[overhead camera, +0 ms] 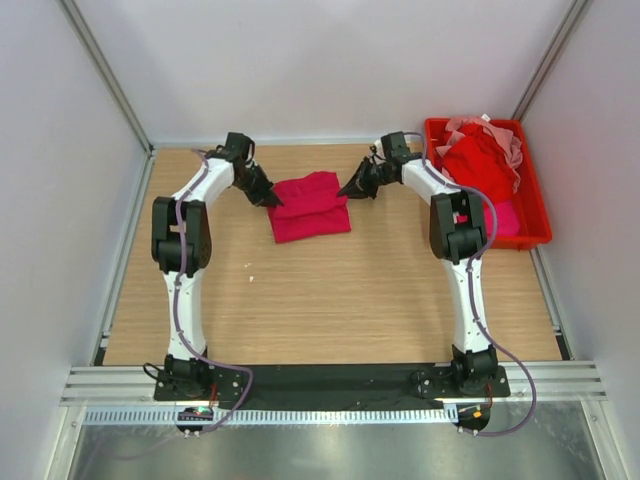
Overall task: Fold and stack the t-shirts
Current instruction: Fold the tshirt
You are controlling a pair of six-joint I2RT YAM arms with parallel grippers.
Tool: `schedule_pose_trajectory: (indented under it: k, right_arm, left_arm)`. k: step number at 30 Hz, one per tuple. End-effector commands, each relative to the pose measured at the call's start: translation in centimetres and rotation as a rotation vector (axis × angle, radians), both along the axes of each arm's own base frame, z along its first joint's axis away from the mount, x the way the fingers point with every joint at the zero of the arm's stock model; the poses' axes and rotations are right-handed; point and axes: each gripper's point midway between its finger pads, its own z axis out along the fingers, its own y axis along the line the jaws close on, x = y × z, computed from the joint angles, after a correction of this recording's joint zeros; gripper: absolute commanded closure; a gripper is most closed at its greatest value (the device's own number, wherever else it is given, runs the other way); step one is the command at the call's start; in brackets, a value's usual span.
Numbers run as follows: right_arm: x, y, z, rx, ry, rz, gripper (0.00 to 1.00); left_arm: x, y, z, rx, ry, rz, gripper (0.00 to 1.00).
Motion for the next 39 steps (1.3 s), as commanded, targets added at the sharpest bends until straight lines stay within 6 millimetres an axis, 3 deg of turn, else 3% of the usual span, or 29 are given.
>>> schedule_pose_trajectory:
  k: [1, 5, 7, 12, 23, 26, 28, 29, 32, 33, 37, 39]
  right_arm:
    - [1.0, 0.1, 3.5, 0.047, -0.04, -0.007, 0.96]
    - [1.0, 0.4, 5.5, 0.074, -0.083, 0.0, 0.97]
    - [0.8, 0.7, 6.7, 0.092, -0.091, 0.0, 0.98]
    - [1.1, 1.4, 8.4, 0.127, -0.115, -0.014, 0.98]
    - [3.6, 2.8, 8.1, 0.187, -0.155, -0.044, 0.96]
    - [4.7, 3.5, 7.1, 0.224, -0.138, -0.054, 0.95]
    - [5.4, 3.9, 5.6, 0.227, -0.118, -0.066, 0.91]
    - [6.0, 4.1, 6.3, 0.237, -0.139, -0.066, 0.87]
    - [7.2, 4.4, 6.3, 0.254, -0.144, -0.08, 0.7]
    - [7.4, 4.5, 6.3, 0.256, -0.147, -0.08, 0.58]
    - [7.8, 3.6, 7.0, 0.23, -0.151, -0.084, 0.46]
    - [7.8, 2.5, 8.4, 0.198, -0.196, -0.087, 0.42]
  left_arm:
    - [1.4, -0.2, 2.2, -0.043, -0.053, 0.004, 1.0]
    - [0.8, 0.1, 3.6, -0.039, -0.079, 0.015, 1.0]
    - [0.4, 0.3, 6.1, -0.041, -0.124, 0.04, 1.0]
    - [-0.3, 0.5, 6.9, -0.046, -0.139, 0.058, 1.0]
    - [1.3, 1.4, 3.8, -0.049, -0.106, 0.098, 1.0]
    - [2.1, 2.1, 2.8, -0.04, -0.094, 0.119, 1.0]
    - [3.0, 2.6, 2.6, -0.04, -0.11, 0.133, 1.0]
    - [3.4, 3.1, 1.5, -0.028, -0.094, 0.146, 0.98]
    - [4.9, 3.2, 1.6, -0.049, -0.116, 0.142, 0.9]
    - [5.0, 3.2, 1.0, -0.041, -0.103, 0.142, 0.87]
    - [5.6, 3.5, 2.8, -0.037, -0.139, 0.152, 0.68]
    - [5.2, 3.7, 4.4, -0.031, -0.171, 0.154, 0.53]
